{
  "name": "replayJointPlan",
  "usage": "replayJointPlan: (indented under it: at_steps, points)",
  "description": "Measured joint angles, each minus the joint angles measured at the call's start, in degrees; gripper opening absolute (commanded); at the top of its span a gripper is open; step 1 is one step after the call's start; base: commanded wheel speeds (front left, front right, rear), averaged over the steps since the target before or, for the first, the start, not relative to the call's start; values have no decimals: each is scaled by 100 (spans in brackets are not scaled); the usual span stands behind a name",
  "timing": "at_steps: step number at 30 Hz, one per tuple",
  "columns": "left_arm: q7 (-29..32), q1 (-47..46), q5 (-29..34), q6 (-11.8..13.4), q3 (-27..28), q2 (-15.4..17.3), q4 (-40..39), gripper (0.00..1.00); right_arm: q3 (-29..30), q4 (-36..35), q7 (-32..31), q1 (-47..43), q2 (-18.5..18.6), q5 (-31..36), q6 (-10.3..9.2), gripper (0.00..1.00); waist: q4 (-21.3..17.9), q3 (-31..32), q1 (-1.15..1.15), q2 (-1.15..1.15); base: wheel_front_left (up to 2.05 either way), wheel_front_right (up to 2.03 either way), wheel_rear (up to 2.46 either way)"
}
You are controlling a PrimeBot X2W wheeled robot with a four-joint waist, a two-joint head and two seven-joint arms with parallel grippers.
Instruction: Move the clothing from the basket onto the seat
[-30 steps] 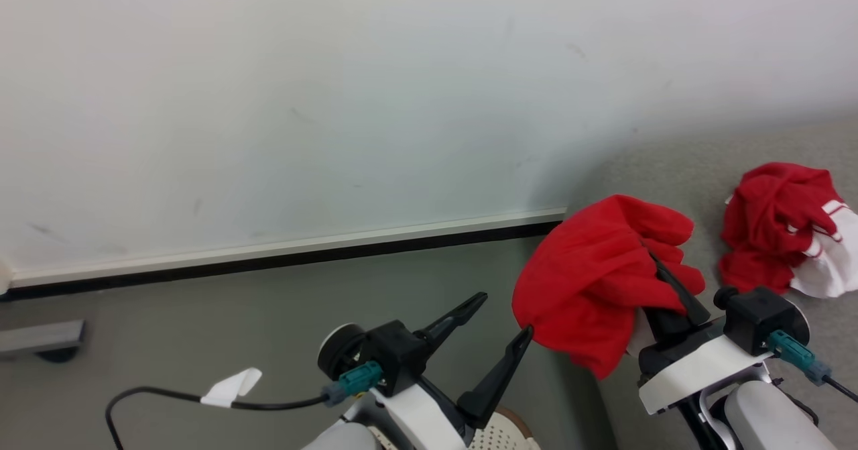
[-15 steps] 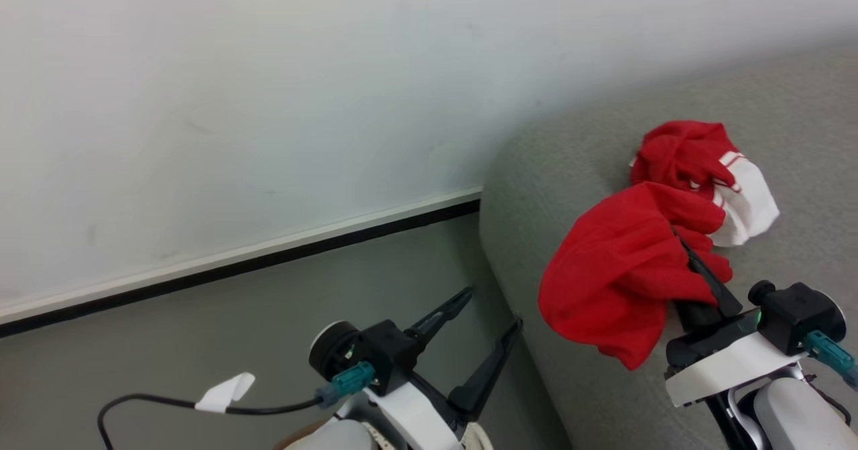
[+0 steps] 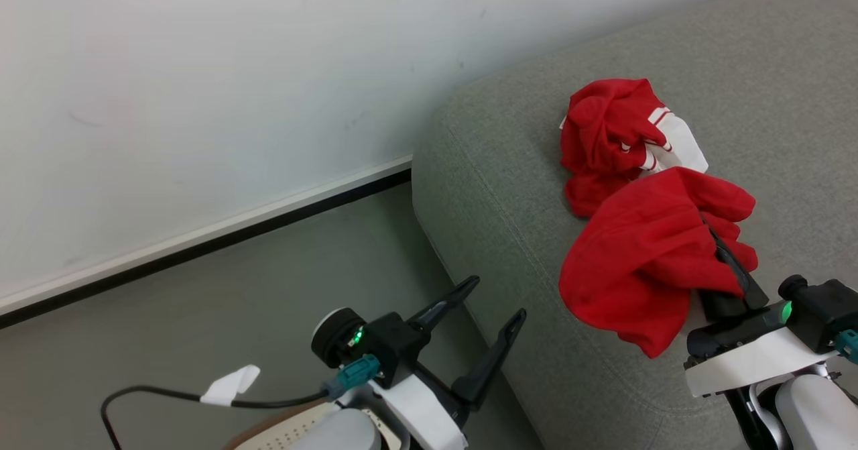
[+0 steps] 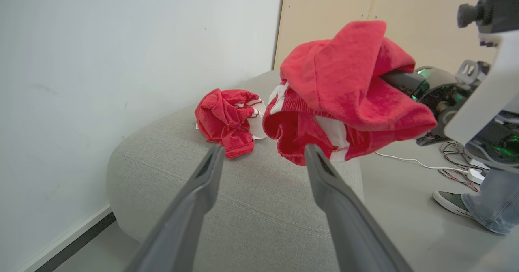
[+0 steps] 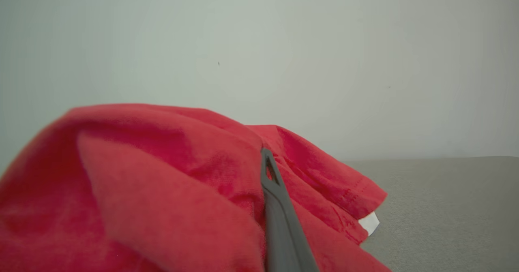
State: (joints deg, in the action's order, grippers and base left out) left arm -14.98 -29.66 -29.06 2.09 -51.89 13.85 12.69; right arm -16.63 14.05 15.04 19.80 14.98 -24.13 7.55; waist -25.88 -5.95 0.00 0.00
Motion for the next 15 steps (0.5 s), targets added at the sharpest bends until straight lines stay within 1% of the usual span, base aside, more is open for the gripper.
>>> replayJointPlan:
  at_steps: [7, 10, 15]
  points:
    - [-10, -85, 83, -90, 9, -41, 62, 100, 250, -27, 0, 3, 91, 1, 0, 0, -48, -206, 0, 0, 0, 0, 0]
    - [-11, -158, 125, -112, 11, -55, 86, 100, 441, 44, 0, 94, 187, -1, 0, 0, 3, -324, 0, 0, 0, 0, 0]
    - [4, -283, 193, -159, -23, -57, 136, 100, 818, 353, -1, 319, 467, -54, 0, 0, 189, -588, 0, 0, 0, 0, 0]
